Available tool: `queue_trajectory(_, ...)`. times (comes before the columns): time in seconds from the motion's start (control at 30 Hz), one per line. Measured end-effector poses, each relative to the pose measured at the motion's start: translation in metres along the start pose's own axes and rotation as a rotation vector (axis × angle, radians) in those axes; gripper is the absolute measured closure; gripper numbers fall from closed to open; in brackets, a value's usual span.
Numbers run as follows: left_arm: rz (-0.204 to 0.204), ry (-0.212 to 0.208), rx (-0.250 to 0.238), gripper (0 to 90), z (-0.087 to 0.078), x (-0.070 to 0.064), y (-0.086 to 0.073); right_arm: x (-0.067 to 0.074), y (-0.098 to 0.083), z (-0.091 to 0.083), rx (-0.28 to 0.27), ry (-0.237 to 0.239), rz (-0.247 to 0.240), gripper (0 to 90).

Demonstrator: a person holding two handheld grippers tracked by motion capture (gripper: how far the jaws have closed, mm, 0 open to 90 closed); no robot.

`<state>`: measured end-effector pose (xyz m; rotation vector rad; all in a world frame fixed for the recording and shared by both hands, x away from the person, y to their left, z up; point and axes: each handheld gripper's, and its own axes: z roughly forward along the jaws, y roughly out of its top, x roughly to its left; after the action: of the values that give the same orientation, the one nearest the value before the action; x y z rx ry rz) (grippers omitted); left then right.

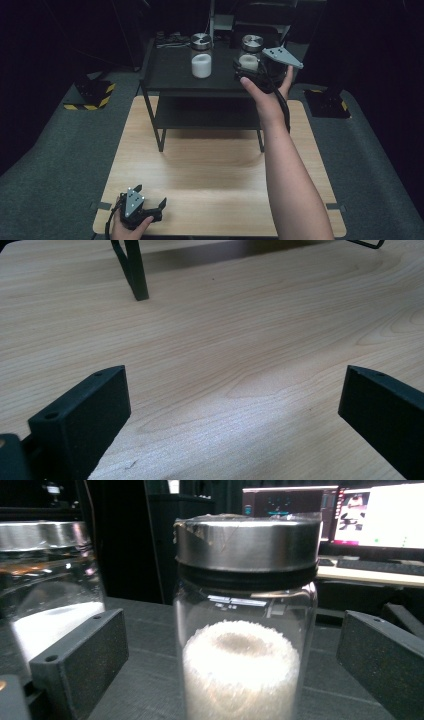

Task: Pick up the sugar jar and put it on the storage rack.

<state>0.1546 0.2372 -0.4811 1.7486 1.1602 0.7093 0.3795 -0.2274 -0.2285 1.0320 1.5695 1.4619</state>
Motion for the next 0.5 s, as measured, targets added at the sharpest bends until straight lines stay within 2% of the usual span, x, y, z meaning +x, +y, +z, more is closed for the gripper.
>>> queue_trajectory(0.3,0.009,0.003,0.0,0.6,0.0,-0.002,0.0,-0.009,-0.013,-0.02,-0.032,0.051,-0.004,0.1)
queue_trajectory(0.5,0.012,0.007,0.003,0.6,0.0,-0.003,0.0,-0.01,-0.018,-0.033,-0.052,0.068,-0.014,0.1)
